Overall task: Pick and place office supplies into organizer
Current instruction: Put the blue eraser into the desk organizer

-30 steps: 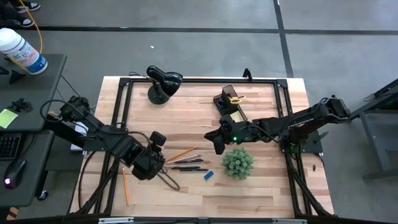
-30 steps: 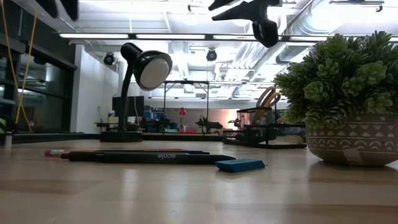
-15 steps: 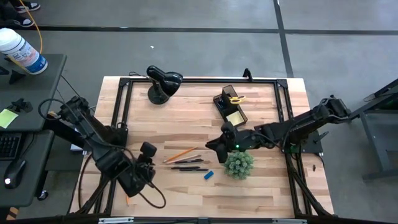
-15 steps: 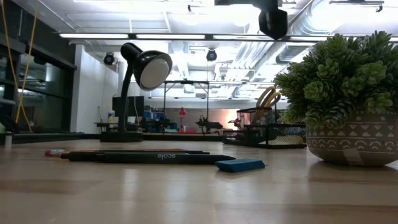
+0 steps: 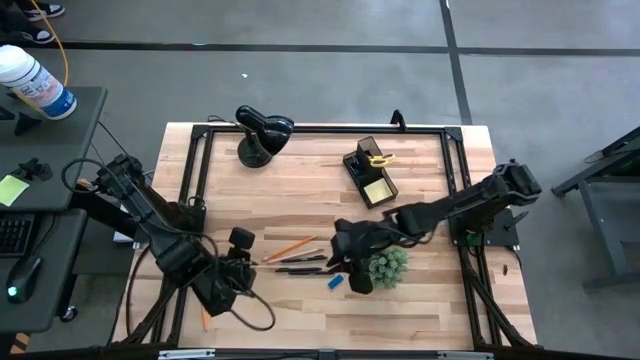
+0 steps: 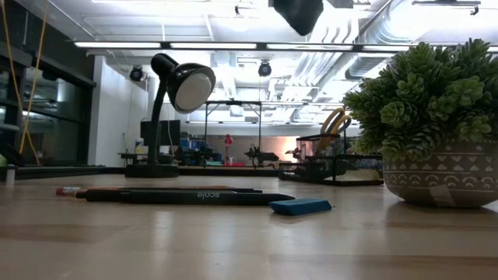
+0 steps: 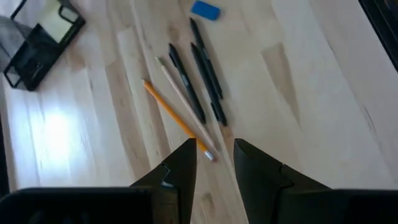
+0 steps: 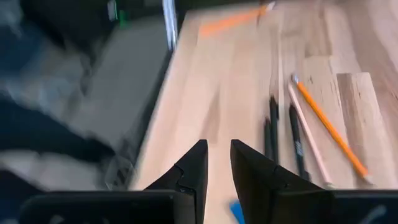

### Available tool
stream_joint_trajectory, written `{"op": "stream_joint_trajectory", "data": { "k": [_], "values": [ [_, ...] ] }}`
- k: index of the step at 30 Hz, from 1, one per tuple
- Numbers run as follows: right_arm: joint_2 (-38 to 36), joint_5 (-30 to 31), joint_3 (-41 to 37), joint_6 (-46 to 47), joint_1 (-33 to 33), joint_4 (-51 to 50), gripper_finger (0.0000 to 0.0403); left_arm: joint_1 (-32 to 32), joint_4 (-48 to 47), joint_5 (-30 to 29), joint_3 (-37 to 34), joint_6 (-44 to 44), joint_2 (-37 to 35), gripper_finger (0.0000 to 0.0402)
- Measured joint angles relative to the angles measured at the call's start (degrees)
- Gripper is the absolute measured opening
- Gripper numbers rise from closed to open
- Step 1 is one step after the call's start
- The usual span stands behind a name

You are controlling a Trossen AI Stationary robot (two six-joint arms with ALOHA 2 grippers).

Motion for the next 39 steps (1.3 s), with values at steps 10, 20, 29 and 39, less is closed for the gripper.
{"op": "stream_joint_trajectory", "data": {
  "k": [10,20,29,39],
  "values": [
    [9.4,-8.3,10.8,-31.9,-1.0,-28.2,0.0068,3.8,9.6,4.7,0.0,-9.7,0.0,0.0095],
    [16.1,-2.6,10.3,-38.5,-1.1,-22.6,0.0127,3.7,11.2,4.3,0.0,-9.1,0.5,0.0095],
    [19.0,1.9,10.2,-35.0,0.2,-22.0,0.0148,3.7,4.4,2.9,0.0,-8.5,0.5,0.0095],
    [23.2,2.0,12.6,-32.5,2.2,-24.0,0.0156,3.7,-1.0,-0.2,0.0,-8.3,0.5,0.0095]
  ]
}}
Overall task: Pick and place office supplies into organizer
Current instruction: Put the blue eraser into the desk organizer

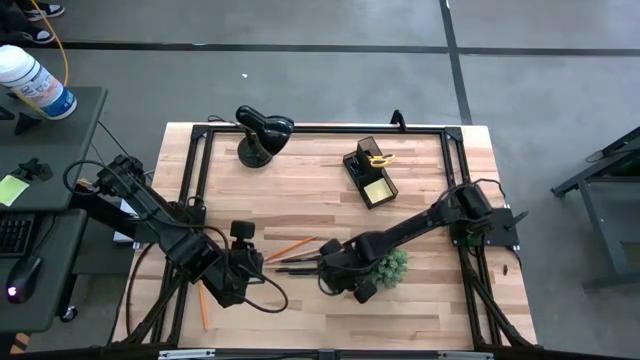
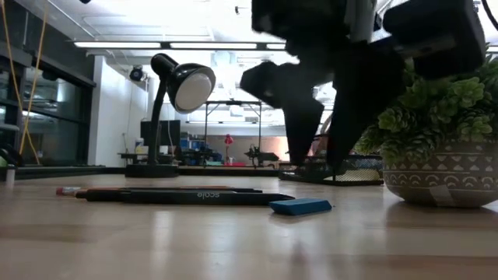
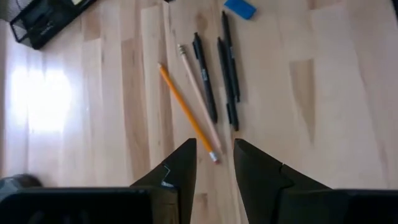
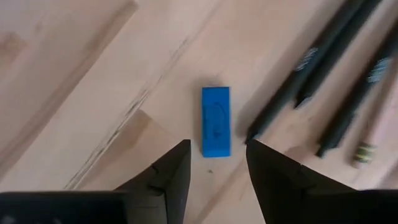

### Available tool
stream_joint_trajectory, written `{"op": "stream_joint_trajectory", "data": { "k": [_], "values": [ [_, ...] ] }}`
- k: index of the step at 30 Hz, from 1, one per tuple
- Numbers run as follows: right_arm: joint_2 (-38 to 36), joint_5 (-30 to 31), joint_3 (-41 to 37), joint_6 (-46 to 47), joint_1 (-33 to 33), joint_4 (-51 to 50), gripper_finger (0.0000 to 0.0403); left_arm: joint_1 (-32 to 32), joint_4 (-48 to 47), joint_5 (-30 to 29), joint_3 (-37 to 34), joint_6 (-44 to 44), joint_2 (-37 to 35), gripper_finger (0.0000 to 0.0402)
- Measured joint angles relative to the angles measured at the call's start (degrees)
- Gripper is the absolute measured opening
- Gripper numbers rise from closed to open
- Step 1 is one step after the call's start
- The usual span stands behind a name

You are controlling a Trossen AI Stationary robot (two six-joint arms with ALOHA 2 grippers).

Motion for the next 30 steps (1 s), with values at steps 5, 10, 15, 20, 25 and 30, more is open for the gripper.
{"op": "stream_joint_trajectory", "data": {
  "k": [5,10,15,20,25,30],
  "values": [
    [5.2,-0.2,7.5,0.4,-0.1,-5.2,0.0166,0.0,-0.9,-2.3,0.0,1.3,0.0,0.0095],
    [10.9,0.0,16.4,-2.8,-0.1,-12.0,0.0172,0.0,-0.9,-3.1,0.0,1.6,0.0,0.0095],
    [14.5,-0.1,22.3,-6.0,-0.1,-16.9,0.0169,0.0,-1.3,-3.5,0.0,1.6,0.0,0.0095],
    [15.6,-2.0,24.8,-6.4,-0.1,-19.5,0.0159,0.0,-1.4,-3.5,0.0,1.5,0.0,0.0095],
    [15.7,-1.2,24.6,-6.3,-0.1,-19.4,0.0157,0.0,-1.4,-3.5,0.0,1.5,0.0,0.0095],
    [15.7,0.1,24.6,-6.3,-0.1,-18.7,0.0162,0.0,-1.4,-3.5,0.0,1.5,0.0,0.0095]
  ]
}}
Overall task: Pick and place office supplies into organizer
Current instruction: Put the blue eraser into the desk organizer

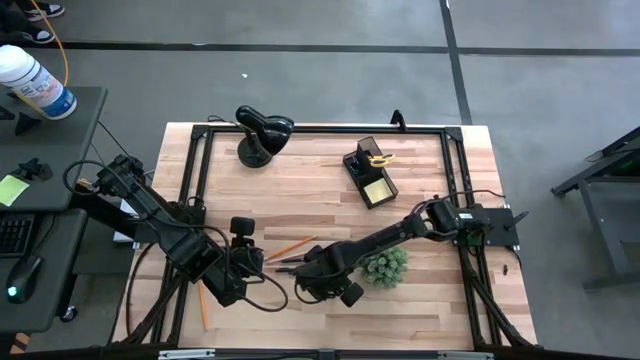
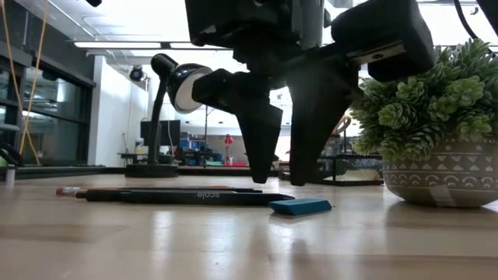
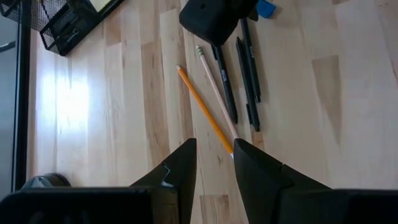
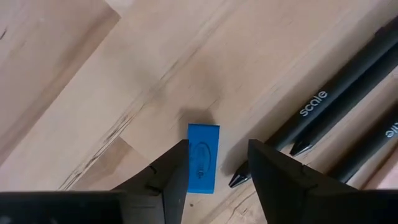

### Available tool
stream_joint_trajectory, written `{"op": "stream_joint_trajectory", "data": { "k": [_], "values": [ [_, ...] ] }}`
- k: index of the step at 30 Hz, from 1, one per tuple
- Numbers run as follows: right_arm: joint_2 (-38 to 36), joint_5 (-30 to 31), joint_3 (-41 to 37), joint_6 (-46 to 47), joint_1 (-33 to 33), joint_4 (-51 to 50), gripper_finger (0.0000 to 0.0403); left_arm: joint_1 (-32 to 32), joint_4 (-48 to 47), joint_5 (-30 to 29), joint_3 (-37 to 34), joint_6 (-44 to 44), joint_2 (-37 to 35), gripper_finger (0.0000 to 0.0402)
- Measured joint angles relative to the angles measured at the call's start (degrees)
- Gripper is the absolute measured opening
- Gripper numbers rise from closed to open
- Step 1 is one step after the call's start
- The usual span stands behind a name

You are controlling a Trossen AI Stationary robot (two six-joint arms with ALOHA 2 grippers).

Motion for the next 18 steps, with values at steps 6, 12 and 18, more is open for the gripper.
{"op": "stream_joint_trajectory", "data": {
  "k": [6,12,18],
  "values": [
    [0.5,0.1,0.0,0.0,0.5,-0.4,0.0158,0.0,0.0,0.0,0.0,0.0,0.0,0.0095],
    [0.7,0.3,0.0,0.1,0.8,-2.5,0.0155,0.0,-0.3,0.0,0.0,0.0,0.0,0.0095],
    [1.2,1.6,0.0,0.4,0.7,-3.1,0.0162,0.0,-0.2,0.0,0.0,0.0,0.0,0.0095]
  ]
}}
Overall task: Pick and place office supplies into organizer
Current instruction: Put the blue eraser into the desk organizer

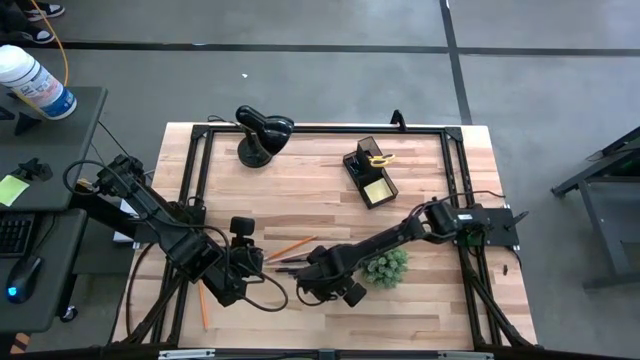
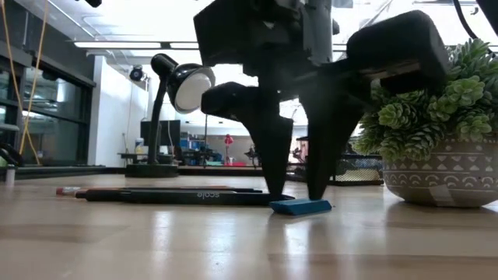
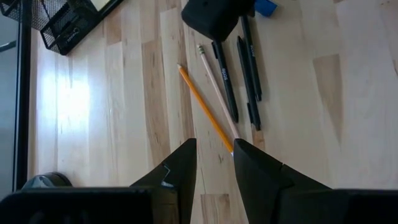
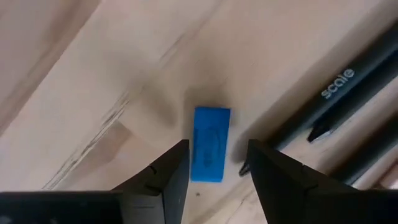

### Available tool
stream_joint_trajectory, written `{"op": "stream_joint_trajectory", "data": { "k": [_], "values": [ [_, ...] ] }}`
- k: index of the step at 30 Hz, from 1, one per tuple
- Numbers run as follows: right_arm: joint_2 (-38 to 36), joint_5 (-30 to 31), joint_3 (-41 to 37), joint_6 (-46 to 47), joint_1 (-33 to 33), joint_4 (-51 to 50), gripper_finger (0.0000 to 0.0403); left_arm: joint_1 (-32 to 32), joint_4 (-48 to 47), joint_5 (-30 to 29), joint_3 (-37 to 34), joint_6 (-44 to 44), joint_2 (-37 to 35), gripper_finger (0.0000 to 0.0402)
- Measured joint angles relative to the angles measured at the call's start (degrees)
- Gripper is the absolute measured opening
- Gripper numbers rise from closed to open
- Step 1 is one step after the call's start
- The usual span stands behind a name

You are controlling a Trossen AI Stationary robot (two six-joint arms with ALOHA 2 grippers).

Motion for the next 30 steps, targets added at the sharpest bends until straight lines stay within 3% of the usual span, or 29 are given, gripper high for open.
{"op": "stream_joint_trajectory", "data": {
  "k": [30],
  "values": [
    [0.7,0.3,0.0,2.3,0.9,1.3,0.0133,0.0,0.0,-0.7,0.0,0.0,0.0,0.0095]
  ]
}}
